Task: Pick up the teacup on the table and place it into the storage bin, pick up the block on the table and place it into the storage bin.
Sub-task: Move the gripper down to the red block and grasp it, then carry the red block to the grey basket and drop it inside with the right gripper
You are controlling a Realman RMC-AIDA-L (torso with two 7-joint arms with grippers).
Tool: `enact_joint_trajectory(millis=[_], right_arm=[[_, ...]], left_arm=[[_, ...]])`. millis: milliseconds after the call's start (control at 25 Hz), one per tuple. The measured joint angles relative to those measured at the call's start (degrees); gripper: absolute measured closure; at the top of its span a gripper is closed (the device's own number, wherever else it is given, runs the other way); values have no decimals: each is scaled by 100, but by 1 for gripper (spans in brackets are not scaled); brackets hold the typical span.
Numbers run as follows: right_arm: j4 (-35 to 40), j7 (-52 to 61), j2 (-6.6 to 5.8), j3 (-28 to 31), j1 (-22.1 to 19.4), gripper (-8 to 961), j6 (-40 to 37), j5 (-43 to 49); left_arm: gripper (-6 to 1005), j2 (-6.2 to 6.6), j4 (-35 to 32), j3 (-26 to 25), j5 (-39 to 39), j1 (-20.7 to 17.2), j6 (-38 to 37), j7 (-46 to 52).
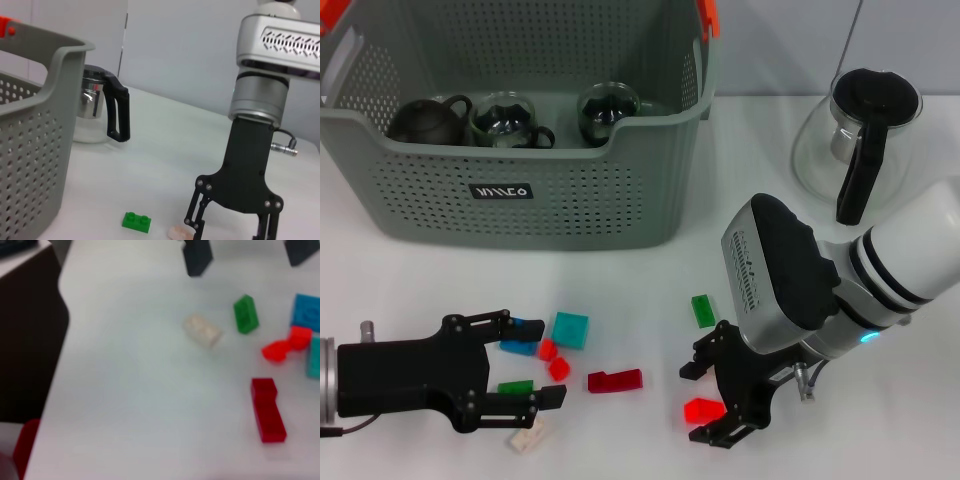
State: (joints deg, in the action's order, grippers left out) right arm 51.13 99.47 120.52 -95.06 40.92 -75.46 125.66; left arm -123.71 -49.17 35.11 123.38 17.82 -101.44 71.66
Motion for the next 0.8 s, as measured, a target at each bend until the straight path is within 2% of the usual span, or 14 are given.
enact_joint_trajectory(millis=[80,320,520,800], right_arm=[[-7,22,4,-10,-4,105,53,103],[21,20,9,-195,-22,314,34,156],[24,115,-2,-157,-22,558,18,120],[37,253,-19,60,5,725,-29,123]], left_arm=[[171,-1,17,-20,-1,1,-3,1],[171,-4,41,-106,-5,3,-36,3],[171,2,47,-216,-8,-2,-55,5],[171,12,48,-329,-8,-32,-74,6]])
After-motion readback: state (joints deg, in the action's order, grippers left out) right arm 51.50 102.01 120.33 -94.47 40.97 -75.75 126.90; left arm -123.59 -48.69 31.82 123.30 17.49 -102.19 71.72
